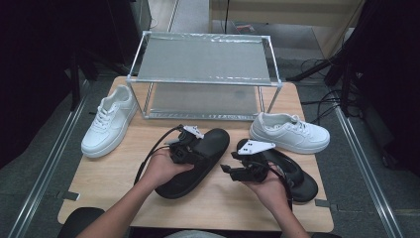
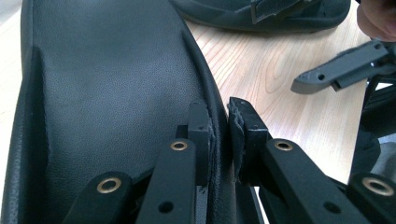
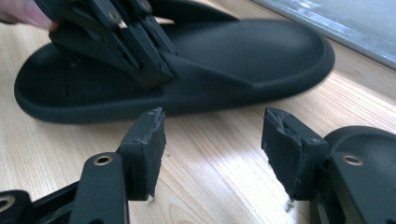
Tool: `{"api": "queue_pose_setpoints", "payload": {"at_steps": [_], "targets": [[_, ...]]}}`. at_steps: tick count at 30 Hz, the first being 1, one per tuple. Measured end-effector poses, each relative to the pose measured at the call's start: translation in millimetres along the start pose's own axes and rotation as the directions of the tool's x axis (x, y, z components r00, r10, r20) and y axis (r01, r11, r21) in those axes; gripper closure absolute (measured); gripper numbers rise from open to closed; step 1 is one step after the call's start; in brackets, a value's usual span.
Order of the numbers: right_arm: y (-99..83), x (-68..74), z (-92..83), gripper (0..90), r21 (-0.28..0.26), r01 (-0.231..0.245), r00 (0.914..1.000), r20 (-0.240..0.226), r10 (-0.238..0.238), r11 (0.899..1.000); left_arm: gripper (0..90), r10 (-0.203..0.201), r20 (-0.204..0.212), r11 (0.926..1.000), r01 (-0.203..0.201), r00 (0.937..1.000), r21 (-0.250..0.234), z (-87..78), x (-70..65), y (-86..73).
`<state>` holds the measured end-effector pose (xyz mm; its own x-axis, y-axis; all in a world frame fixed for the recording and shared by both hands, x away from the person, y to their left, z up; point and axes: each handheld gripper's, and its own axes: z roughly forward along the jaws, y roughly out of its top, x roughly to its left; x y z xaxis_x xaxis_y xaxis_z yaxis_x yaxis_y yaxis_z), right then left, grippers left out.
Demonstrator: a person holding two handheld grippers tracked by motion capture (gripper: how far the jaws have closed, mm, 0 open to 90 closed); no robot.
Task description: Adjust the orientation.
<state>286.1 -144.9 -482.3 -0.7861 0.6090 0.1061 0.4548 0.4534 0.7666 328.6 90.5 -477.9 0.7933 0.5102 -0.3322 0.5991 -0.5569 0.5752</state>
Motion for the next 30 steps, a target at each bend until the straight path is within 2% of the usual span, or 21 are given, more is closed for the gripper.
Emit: {"api": "queue_pose_setpoints", "payload": {"at_steps": [8, 13, 15, 20, 23, 27, 30], "targets": [[0.8, 4.0, 4.9, 41.3, 0.007, 0.013, 0.9999, -0.008, -0.013, 1.0, 80.4, -0.004, -0.002, 0.9999, 0.004, 1.0, -0.014, 15.0, 3.4, -0.8], [1.3, 0.7, 9.8, 41.3, 0.01, 0.005, 1.0, -0.004, -0.005, 1.0, 80.1, -0.015, -0.007, 0.9999, 0.015, 0.9999, 0.006, 30.3, 10.1, -3.0], [1.7, 0.3, 10.8, 41.6, 0.011, 0.004, 1.0, -0.005, -0.004, 1.0, 79.6, -0.006, -0.01, 1.0, 0.006, 0.9999, 0.002, 29.9, 10.7, -2.5], [2.3, 0.9, 11.4, 41.9, 0.01, 0.015, 0.9999, -0.006, -0.015, 1.0, 75.7, -0.013, -0.019, 0.9999, 0.013, 0.9997, -0.005, 28.8, 11.8, -3.7], [2.8, 0.7, 10.2, 41.9, 0.004, 0.015, 0.9999, -0.006, -0.015, 1.0, 68.2, -0.001, -0.03, 0.9997, 0.001, 0.9996, -0.025, 26.8, 10.5, -4.2], [3.4, -0.6, 8.8, 42.0, -0.005, 0.013, 0.9999, -0.004, -0.013, 1.0, 62.9, 0.012, -0.039, 0.999, -0.014, 0.9992, -0.042, 21.8, 8.8, -4.5], [3.7, -2.5, 7.5, 42.1, -0.01, 0.006, 1.0, -0.001, -0.006, 1.0, 58.1, 0.007, -0.038, 0.9977, -0.01, 0.9992, -0.068, 13.6, 7.5, -3.9]]}}
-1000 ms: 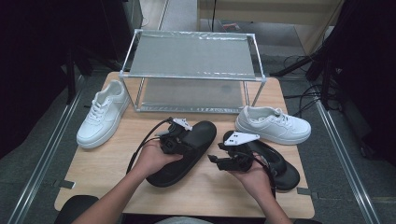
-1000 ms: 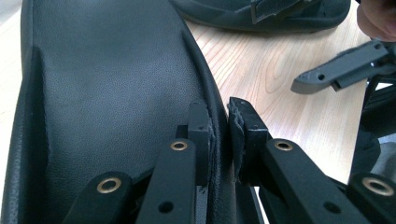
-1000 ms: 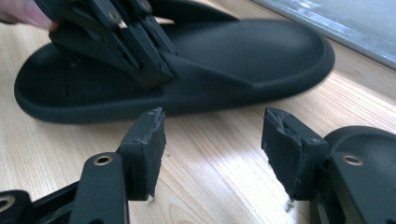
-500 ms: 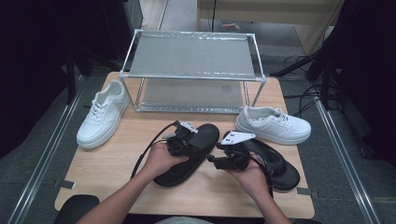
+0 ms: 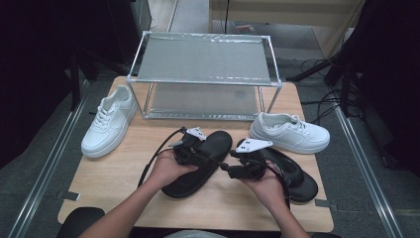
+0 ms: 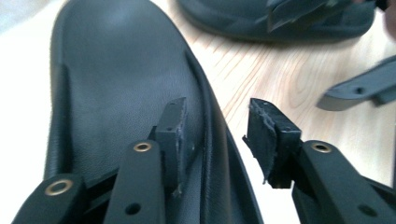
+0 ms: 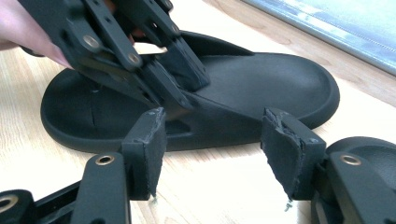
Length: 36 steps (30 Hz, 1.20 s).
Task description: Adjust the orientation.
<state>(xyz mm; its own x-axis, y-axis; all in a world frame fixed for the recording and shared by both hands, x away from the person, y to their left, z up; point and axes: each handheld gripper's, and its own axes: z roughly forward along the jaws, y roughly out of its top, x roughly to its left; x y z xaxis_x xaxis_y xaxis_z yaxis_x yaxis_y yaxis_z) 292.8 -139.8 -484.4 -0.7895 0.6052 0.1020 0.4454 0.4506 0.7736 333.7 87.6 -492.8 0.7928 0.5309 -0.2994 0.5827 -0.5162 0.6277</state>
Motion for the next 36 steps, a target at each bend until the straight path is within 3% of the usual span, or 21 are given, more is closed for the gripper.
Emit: {"api": "queue_pose_setpoints", "payload": {"at_steps": [5, 8, 14, 20, 28, 33, 36], "targets": [[0.2, -3.0, -1.6, 43.4, -0.01, -0.013, 0.9999, 0.003, 0.013, 1.0, 55.3, 0.013, -0.013, 0.9986, -0.014, 0.9998, -0.05, -22.3, -4.2, -1.1], [0.5, -4.4, -1.5, 45.1, -0.015, -0.013, 0.9999, 0.007, 0.013, 1.0, 56.9, -0.002, -0.014, 0.9974, 0.001, 0.9999, -0.072, -36.8, -5.3, -5.7], [3.5, -8.5, 0.2, 51.4, -0.039, -0.029, 0.9996, 0.005, 0.029, 0.999, 72.1, -0.022, 0.002, 0.997, 0.022, 0.9998, -0.074, -55.5, -11.1, -17.4], [9.2, -10.6, 5.8, 65.8, -0.035, -0.019, 0.9995, -0.027, 0.018, 0.999, 85.5, 0.015, -0.032, 0.996, -0.018, 0.9994, -0.088, -70.7, -23.0, -33.1], [18.2, -11.6, 21.4, 89.9, 0.004, 0.003, 0.9984, -0.057, -0.003, 1.0, 88.5, -0.026, -0.061, 0.9967, 0.021, 0.9978, -0.078, -74.2, -18.2, -51.3], [19.8, -13.1, 26.2, 90.0, 0.0, -0.004, 0.998, -0.062, 0.004, 1.0, 89.0, -0.046, -0.067, 0.9969, 0.041, 0.9967, -0.067, -69.4, -16.2, -60.5], [19.3, -14.3, 29.6, 90.0, 0.001, -0.006, 0.9978, -0.066, 0.006, 1.0, 89.0, -0.038, -0.072, 0.9978, 0.034, 0.9967, -0.056, -65.5, -18.1, -61.6]]}}
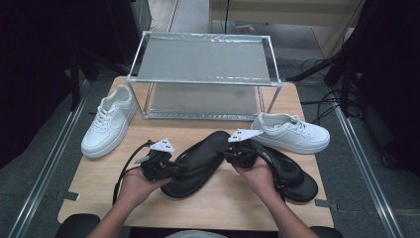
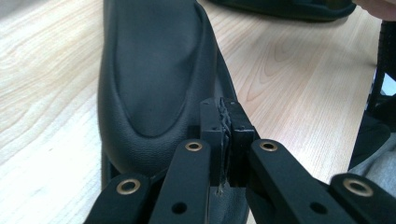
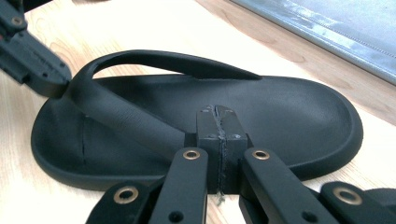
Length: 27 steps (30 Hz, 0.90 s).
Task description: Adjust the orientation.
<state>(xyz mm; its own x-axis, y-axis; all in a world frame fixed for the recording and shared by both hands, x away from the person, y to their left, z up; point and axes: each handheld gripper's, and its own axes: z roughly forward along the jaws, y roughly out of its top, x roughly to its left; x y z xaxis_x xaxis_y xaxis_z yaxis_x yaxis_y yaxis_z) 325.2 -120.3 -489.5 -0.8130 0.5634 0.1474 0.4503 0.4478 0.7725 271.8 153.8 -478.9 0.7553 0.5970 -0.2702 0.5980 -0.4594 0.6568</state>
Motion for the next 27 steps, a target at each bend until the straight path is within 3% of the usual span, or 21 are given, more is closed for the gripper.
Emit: {"api": "queue_pose_setpoints", "payload": {"at_steps": [11, 21, 27], "targets": [[2.0, -9.4, 18.2, 90.0, 0.025, -0.019, 0.9996, -0.019, 0.019, 1.0, 89.0, 0.015, -0.014, 0.9988, -0.015, 0.9998, 0.047, 15.4, -4.7, -4.5], [0.0, -5.5, 24.0, 90.0, 0.045, -0.015, 0.9992, -0.036, 0.017, 0.999, 89.0, 0.022, -0.021, 0.9985, -0.021, 0.9995, 0.05, 17.8, -5.8, -5.9], [-0.4, -5.1, 24.9, 90.0, 0.041, -0.02, 0.9989, -0.042, 0.022, 0.999, 89.7, -0.002, -0.03, 0.9991, 0.003, 0.9995, 0.042, 16.1, -0.8, -6.6]]}}
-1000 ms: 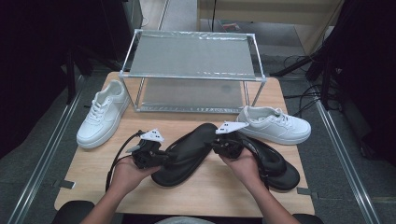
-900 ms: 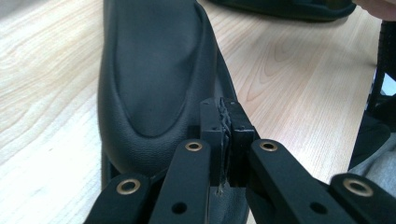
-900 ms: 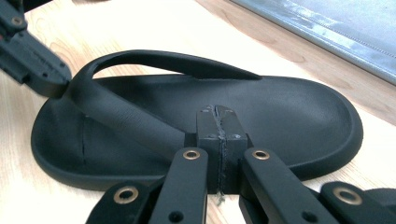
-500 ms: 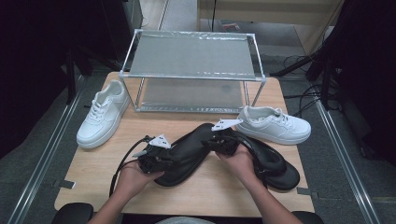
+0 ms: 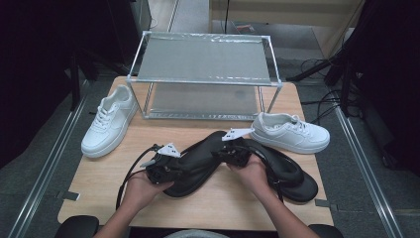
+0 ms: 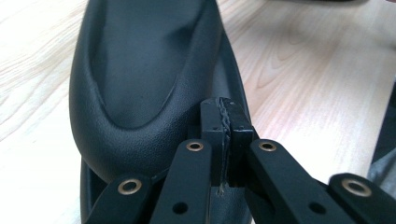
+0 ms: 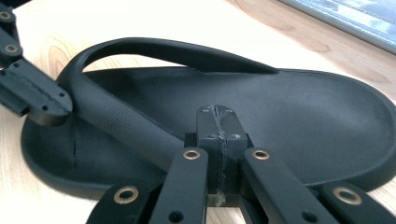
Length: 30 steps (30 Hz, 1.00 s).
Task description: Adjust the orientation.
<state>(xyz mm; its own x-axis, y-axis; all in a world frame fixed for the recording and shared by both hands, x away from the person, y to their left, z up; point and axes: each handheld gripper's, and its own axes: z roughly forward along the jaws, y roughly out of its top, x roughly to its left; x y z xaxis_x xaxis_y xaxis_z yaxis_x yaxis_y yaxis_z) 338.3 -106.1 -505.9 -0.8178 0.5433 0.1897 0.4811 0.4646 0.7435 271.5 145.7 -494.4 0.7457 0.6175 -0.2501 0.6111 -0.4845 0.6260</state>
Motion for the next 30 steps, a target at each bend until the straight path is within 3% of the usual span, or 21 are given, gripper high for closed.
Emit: {"api": "queue_pose_setpoints", "payload": {"at_steps": [7, 15, 22, 30], "targets": [[-0.4, 3.3, 1.7, 90.0, -0.002, -0.003, 0.9999, -0.01, 0.003, 1.0, 89.7, -0.014, -0.029, 0.9999, 0.014, 0.9995, 0.001, -3.7, 5.1, -1.2], [0.7, 10.7, 5.2, 90.0, 0.001, 0.012, 0.9996, -0.026, -0.012, 1.0, 89.7, -0.062, -0.065, 0.998, 0.061, 0.996, -0.016, -10.3, 14.7, -2.6], [1.3, 15.3, 7.4, 90.0, 0.003, 0.007, 0.9993, -0.038, -0.007, 1.0, 89.7, -0.087, -0.075, 0.9959, 0.085, 0.9934, -0.032, -13.8, 21.7, -3.8], [3.1, 27.8, 11.7, 90.0, 0.015, 0.038, 0.998, -0.05, -0.037, 0.999, 89.7, -0.139, -0.062, 0.9882, 0.135, 0.9883, -0.072, -18.1, 33.0, -5.1]]}}
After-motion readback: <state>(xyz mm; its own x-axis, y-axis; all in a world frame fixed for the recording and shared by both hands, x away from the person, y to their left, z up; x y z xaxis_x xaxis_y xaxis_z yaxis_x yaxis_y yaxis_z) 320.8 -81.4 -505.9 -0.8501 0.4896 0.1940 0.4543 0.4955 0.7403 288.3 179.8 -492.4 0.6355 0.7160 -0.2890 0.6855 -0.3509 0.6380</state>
